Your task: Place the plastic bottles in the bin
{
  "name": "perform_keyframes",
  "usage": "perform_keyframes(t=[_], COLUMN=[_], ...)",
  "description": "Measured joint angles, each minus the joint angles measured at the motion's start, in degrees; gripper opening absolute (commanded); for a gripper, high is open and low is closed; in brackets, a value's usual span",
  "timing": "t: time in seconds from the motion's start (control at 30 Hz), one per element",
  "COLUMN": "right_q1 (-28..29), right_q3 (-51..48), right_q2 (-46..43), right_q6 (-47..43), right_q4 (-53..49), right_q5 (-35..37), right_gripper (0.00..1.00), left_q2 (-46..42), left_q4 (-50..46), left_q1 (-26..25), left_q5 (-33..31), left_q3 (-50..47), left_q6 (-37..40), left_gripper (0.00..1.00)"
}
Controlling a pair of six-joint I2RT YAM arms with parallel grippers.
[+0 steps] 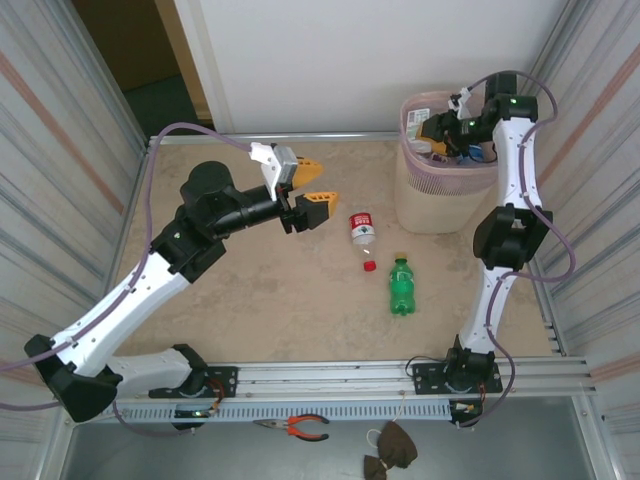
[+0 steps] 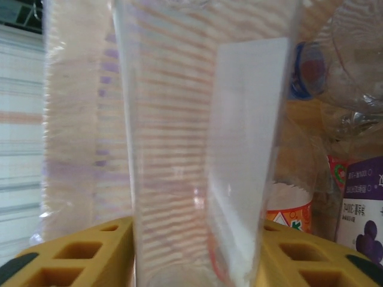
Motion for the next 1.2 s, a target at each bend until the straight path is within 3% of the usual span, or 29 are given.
perform_keyframes(t=[0.27, 0.53, 0.87, 1.0, 1.2], right_q1=[0.09, 0.09, 2.25, 3.21, 3.48], right_q3=[-0.15, -0.74, -3.41, -7.65, -9.46], right_q2=[-1.46, -7.21, -15.02, -17.33, -16.31], right_q6=[0.72, 1.11, 1.27, 2.27, 5.09], right_q4=[0.11, -0.17, 0.68, 4.44, 10.97], right_q5=[6.91, 19.96, 24.33, 21.84, 15.43], right_gripper=[0.76, 0.78, 0.53, 0.37, 0.26], left_q2=[2.01, 4.7, 14.75, 19.91, 24.76], left_q4=[0.0, -1.6, -11.06, -14.23, -15.82], left_q1=[0.0, -0.02, -0.02, -0.02, -0.02], left_q5=[-0.37, -1.07, -6.27, -7.3, -7.26], left_q3=[-0.2, 0.11, 7.67, 9.75, 9.79], left_q6=[-1.05, -1.42, -2.25, -3.63, -6.43], left_gripper=[0.71, 0.69, 0.64, 0.62, 0.62])
